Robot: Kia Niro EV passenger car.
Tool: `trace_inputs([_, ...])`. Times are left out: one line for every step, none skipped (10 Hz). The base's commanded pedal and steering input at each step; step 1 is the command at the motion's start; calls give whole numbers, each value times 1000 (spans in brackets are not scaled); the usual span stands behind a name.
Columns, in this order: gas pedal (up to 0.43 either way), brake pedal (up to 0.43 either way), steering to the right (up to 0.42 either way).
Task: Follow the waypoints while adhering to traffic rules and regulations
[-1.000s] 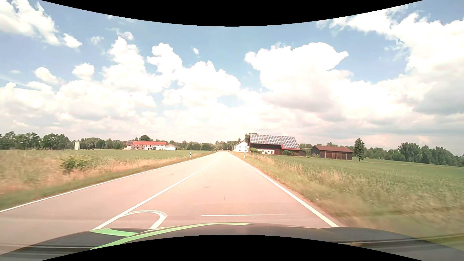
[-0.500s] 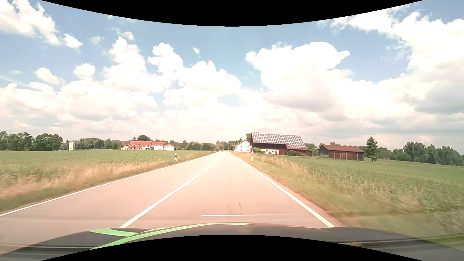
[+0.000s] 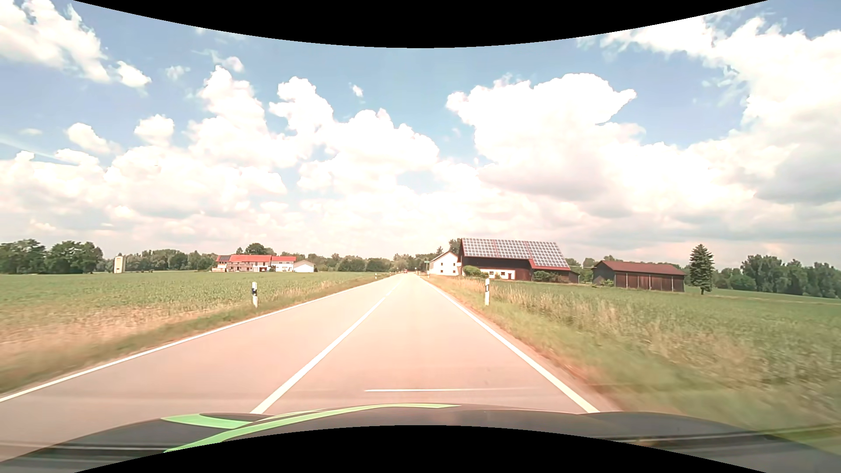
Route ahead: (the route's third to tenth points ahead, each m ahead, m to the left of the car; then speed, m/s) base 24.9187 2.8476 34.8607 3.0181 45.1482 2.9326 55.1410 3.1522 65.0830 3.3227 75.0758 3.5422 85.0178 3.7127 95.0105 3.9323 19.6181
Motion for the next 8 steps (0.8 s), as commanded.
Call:
trace_inputs([118,0,-3])
trace_inputs([118,0,-3])
trace_inputs([118,0,-3])
trace_inputs([118,0,-3])
trace_inputs([118,0,-3])
trace_inputs([118,0,-3])
trace_inputs([118,0,-3])
trace_inputs([118,0,-3])
